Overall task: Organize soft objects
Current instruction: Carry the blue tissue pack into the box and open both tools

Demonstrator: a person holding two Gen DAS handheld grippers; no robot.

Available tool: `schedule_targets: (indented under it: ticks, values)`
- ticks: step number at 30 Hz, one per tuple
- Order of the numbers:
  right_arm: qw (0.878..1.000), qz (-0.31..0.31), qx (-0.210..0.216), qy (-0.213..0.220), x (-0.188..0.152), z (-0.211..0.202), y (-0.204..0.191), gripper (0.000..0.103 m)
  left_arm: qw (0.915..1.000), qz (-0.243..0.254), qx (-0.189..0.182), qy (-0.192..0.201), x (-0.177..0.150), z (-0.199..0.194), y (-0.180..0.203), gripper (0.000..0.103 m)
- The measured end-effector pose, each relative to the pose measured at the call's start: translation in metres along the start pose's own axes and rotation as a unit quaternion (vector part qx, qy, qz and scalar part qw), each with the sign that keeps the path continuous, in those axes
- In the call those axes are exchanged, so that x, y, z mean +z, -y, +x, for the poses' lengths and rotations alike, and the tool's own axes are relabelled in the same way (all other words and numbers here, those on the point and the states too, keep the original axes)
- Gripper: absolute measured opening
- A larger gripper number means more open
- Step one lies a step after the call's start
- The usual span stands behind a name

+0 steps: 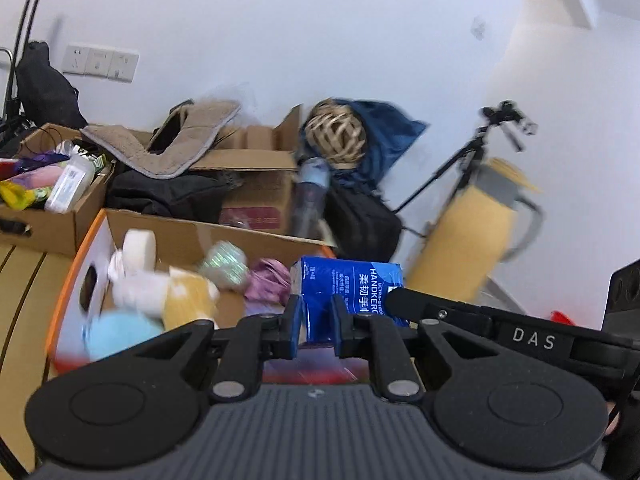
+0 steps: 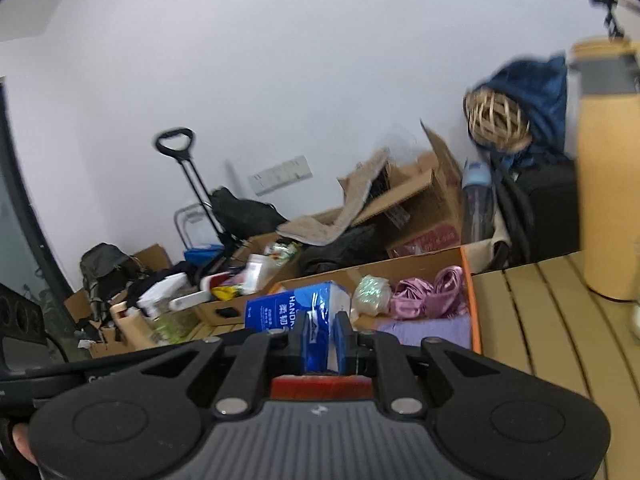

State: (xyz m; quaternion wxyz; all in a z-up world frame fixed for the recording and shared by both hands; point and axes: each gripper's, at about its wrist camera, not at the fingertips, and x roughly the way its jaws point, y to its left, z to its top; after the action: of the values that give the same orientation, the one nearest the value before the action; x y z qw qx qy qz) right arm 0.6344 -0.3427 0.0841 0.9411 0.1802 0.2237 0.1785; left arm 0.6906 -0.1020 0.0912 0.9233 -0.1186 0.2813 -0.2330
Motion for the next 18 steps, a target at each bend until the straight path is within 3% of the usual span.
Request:
schedule_targets:
  ticks: [5, 7, 10, 12, 18]
  values:
    - [0.998, 0.026, -0.021, -0.058, 0.035, 0.109, 0.039, 0.013, 0.9966, -0.015, 0.043, -0.069, 0.023, 0.1, -0.043, 0.015]
    - [0.994, 0.036, -0.039, -0.099, 0.035, 0.156, 0.056, 0.013, 0.9919, -0.002, 0.068, -0.107, 0.016, 0.133, -0.052, 0.015]
    - [0.983, 0.036, -0.077, -0.165, 0.02, 0.213, 0.075, 0.011, 0.9885, 0.016, 0.074, -0.131, 0.004, 0.153, -0.057, 0.017]
    - [0.978, 0.016, -0.086, -0.188, 0.011, 0.229, 0.076, 0.011, 0.9886, 0.024, 0.077, -0.127, -0.001, 0.154, -0.058, 0.019]
    - [0.977, -0.028, -0.078, -0.195, 0.011, 0.218, 0.058, 0.022, 0.99, 0.015, 0.074, -0.119, 0.003, 0.129, -0.05, 0.025]
